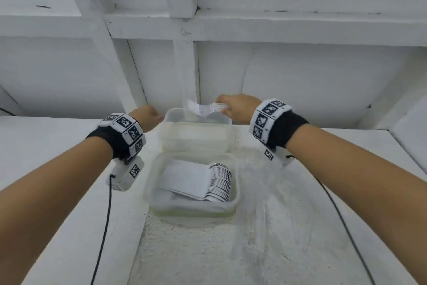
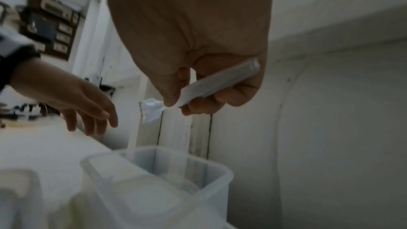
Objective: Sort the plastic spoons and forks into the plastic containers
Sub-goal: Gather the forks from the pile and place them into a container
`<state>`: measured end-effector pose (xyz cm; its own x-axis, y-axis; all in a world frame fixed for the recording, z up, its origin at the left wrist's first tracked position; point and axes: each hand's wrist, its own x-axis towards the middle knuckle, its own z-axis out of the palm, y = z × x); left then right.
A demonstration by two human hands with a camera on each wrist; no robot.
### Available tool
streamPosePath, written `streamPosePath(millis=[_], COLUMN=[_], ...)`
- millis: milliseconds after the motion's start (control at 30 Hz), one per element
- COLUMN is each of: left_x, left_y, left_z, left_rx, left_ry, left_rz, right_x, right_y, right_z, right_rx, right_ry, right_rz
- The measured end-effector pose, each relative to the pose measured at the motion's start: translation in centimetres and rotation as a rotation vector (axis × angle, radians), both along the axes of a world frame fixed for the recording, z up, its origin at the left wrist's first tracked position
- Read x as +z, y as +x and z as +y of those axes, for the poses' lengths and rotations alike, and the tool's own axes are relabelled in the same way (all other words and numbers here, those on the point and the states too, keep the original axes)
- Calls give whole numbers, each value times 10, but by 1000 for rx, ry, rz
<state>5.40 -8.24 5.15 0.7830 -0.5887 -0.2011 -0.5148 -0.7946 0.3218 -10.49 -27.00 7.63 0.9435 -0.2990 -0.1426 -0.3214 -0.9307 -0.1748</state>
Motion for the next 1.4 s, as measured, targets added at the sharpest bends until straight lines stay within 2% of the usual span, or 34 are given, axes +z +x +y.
streamPosePath(millis=[167, 367, 567, 733, 833, 1033, 1200, 1400], left_x=[-28, -42, -45, -50, -51, -52, -52, -53], left_y=[17, 21, 29, 33, 35, 38, 38, 39], left_z=[-3, -10, -11, -9, -9, -11, -12, -14], left_rx=[-2, -28, -38, -25, -7, -3, -8, 0], left_ry=[158, 189, 185, 162, 144, 131, 116, 99], left_rz=[76, 91, 100, 138, 164, 184, 191, 199], right_x=[-39, -67, -83, -97, -100, -99, -104, -106], right_y=[47, 77, 95, 115, 115, 109, 114, 114], right_z=[-1, 4, 9, 8, 11, 10, 18, 13], right_rx=[57, 117, 82, 95, 48, 96, 137, 77], right_ry=[-50, -91, -105, -101, -31, 60, 41, 83], right_rz=[131, 197, 222, 398, 382, 278, 236, 234])
